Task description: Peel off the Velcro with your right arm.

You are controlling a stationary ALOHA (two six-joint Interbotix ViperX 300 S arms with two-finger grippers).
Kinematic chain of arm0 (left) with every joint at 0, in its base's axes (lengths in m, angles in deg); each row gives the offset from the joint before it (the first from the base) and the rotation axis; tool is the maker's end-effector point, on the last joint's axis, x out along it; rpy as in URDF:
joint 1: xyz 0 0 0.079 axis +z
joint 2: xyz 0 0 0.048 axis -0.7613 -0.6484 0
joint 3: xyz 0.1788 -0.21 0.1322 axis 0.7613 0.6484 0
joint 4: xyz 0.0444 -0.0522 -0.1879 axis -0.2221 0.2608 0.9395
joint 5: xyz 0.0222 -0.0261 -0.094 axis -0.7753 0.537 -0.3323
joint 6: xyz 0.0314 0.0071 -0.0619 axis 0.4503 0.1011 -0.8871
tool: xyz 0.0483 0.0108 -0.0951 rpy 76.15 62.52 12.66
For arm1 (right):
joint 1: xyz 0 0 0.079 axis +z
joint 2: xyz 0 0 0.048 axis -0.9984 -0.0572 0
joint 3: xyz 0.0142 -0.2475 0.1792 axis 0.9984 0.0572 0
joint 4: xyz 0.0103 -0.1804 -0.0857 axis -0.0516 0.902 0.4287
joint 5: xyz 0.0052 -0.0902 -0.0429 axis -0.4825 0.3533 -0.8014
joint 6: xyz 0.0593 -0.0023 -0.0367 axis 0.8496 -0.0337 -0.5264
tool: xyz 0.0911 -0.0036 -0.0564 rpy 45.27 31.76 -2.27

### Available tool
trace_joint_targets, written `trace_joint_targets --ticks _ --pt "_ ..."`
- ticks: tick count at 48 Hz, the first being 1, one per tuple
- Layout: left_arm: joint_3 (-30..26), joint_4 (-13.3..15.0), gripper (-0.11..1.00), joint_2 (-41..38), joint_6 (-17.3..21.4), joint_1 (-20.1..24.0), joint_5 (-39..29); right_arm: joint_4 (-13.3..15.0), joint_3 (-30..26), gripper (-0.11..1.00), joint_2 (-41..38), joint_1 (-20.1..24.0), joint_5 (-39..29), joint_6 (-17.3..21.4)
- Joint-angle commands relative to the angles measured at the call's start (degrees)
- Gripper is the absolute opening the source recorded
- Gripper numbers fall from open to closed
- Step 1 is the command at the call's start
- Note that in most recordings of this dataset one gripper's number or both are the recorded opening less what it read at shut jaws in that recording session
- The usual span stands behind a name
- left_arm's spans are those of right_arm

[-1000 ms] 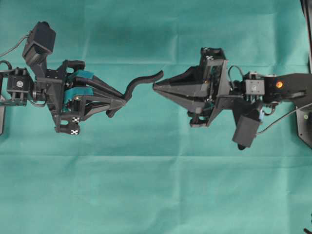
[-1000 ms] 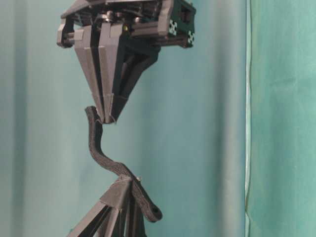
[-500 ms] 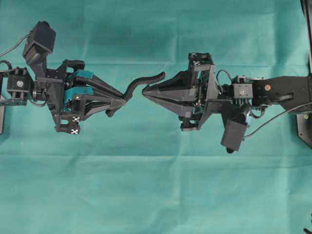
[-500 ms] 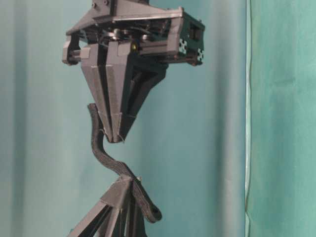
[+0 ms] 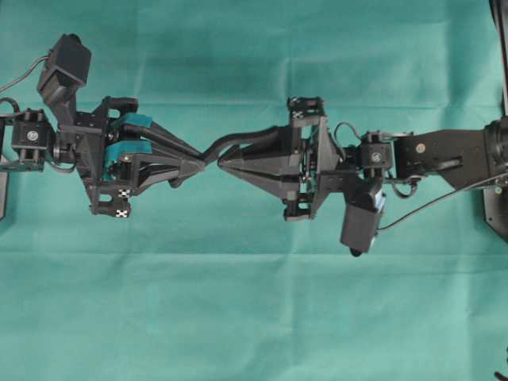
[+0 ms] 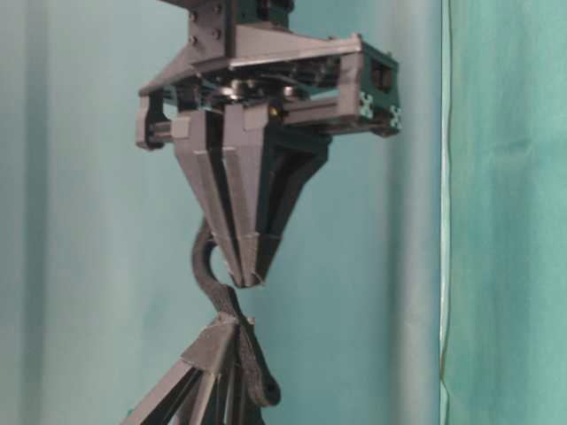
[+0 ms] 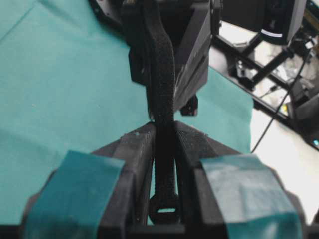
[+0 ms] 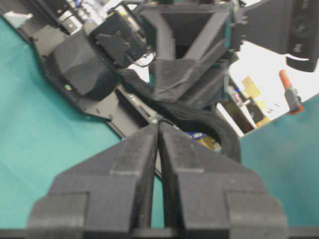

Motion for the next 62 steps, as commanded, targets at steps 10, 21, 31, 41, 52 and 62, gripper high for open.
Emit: trace_joint_targets --ticks 10,21,31,41,52,62 --pt "-0.7 0.1 0.1 0.4 0.0 0.6 0.6 0.1 -2.7 -0.09 -1.1 1.4 -1.0 0.2" --pt "-0.8 0.1 0.1 0.4 0.0 0.6 0.6 0.1 -4.3 -0.09 -2.4 2.4 -2.1 0.2" --pt "-0.7 0.1 0.1 0.4 0.0 0.8 0.6 0.1 -5.9 -0.09 -3.3 3.3 -3.9 0.2" --pt "-0.7 0.2 0.1 0.4 0.0 0.9 0.6 0.1 -7.0 -0.09 -5.2 4.0 -4.6 0.2" --pt "-0.6 0.1 0.1 0.4 0.0 1.0 0.9 0.1 -9.1 -0.09 -7.5 5.1 -4.6 0.2" --pt "-0.7 0.1 0.1 0.4 0.0 1.0 0.9 0.2 -10.3 -0.09 -7.8 5.6 -4.6 0.2"
